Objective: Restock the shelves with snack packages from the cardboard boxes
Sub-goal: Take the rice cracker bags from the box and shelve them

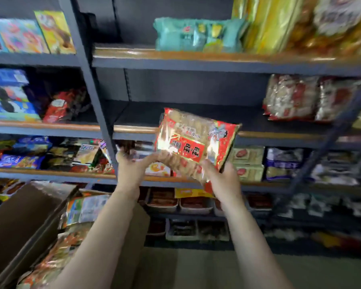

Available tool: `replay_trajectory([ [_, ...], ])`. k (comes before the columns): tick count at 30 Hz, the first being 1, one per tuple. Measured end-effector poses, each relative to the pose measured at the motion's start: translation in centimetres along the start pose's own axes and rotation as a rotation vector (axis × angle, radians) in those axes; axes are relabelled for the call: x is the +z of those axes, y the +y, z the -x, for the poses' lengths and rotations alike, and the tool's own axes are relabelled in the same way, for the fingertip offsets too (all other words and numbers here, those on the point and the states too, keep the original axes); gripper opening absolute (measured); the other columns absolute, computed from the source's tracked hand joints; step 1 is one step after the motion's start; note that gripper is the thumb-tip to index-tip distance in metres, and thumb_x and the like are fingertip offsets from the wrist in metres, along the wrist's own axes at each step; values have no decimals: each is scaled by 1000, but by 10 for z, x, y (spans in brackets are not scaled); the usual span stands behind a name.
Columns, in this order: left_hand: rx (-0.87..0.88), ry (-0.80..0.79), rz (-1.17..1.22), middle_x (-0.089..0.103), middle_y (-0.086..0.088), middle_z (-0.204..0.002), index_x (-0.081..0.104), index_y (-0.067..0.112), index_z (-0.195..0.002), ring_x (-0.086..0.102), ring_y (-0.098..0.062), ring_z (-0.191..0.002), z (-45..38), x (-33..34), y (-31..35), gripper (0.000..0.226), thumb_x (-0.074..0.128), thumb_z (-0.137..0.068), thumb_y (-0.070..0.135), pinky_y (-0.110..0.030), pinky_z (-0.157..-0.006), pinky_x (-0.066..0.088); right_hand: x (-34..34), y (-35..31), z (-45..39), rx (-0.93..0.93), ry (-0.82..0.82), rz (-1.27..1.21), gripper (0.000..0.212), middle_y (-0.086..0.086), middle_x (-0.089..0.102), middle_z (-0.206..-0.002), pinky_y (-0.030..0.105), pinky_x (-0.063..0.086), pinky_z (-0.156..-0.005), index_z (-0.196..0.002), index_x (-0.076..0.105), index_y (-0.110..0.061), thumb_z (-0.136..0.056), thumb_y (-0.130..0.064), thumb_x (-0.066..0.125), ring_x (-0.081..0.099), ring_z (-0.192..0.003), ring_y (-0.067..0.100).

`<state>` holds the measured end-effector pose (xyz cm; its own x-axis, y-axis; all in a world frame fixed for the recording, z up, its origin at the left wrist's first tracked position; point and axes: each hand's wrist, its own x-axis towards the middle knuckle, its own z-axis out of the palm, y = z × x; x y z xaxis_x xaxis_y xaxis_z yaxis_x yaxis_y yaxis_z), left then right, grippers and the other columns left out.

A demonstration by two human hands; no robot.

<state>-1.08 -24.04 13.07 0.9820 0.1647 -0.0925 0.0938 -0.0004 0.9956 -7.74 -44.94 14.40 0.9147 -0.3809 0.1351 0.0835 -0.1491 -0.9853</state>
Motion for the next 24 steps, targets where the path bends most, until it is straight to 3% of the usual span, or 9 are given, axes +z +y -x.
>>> replay_trajectory([
  [2, 391, -15, -237, 30, 2, -159, 21, 21, -159, 29, -12, -144, 5, 20, 15, 119, 93, -66, 40, -36, -118, 28, -51, -18, -5, -119, -19, 293, 11, -17, 65, -89, 5, 43, -66, -103, 64, -24, -94, -26, 68, 59, -80, 1],
  [5, 807, -307, -683, 42, 3, -154, 40, 29, -151, 34, -18, -145, 10, 56, 37, 115, 87, -53, 67, -41, -122, 24, -106, -41, -14, -189, -174, 559, 20, -12, 71, -98, 30, 53, -78, -112, 66, -28, -93, -33, 67, 65, -89, 8],
  [8, 452, -623, -671, 76, 10, -108, 65, 41, -114, 71, -11, -104, 18, 90, 47, 71, 95, -50, 53, -43, -94, 57, -135, -52, -24, -232, -219, 665, 25, -22, 67, -92, 29, 50, -72, -115, 68, -31, -91, -37, 69, 62, -84, -4],
  [11, 309, -579, -462, 79, 11, -91, 72, 26, -103, 75, -8, -84, 24, 121, 34, 49, 95, -60, 37, -29, -74, 59, -153, -38, -41, -515, 241, 699, 32, -14, 64, -104, 41, 51, -89, -117, 66, -21, -88, -33, 74, 62, -100, 13],
  [13, 138, -521, -162, 79, 1, -93, 73, 16, -108, 76, -16, -82, 24, 139, 23, 44, 87, -70, 34, -30, -65, 57, -159, -20, -48, -468, 505, 620, 45, -1, 55, -123, 41, 50, -95, -129, 54, -19, -91, -35, 71, 57, -114, 21],
  [15, -62, -493, 101, 78, -11, -99, 69, 8, -115, 77, -26, -84, 22, 157, 19, 36, 79, -84, 23, -33, -60, 60, -159, -9, -57, -159, 407, 336, 44, 3, 52, -128, 37, 50, -91, -126, 50, -24, -91, -48, 65, 58, -113, 19],
  [18, -90, -581, 162, 77, -13, -109, 67, 8, -118, 76, -30, -95, 9, 184, 13, 43, 79, -79, 20, -38, -72, 62, -150, 0, -67, 357, 4, 84, 53, -13, 52, -135, 35, 38, -104, -128, 56, -34, -90, -69, 47, 49, -118, 6],
  [21, -62, -725, 141, 76, -13, -112, 68, 9, -122, 74, -32, -103, -11, 212, 17, 52, 81, -73, 21, -46, -88, 58, -148, 21, -96, 436, -23, 80, 73, -14, 49, -132, 34, 31, -98, -144, 47, -31, -85, -74, 50, 42, -118, 9],
  [24, -22, -758, 145, 77, -9, -111, 67, 10, -123, 75, -27, -101, -34, 246, 25, 49, 80, -75, 17, -37, -78, 61, -158, 29, -130, 399, 69, 53, 63, -18, 56, -121, 29, 35, -94, -133, 57, -33, -83, -71, 59, 52, -116, 10],
])
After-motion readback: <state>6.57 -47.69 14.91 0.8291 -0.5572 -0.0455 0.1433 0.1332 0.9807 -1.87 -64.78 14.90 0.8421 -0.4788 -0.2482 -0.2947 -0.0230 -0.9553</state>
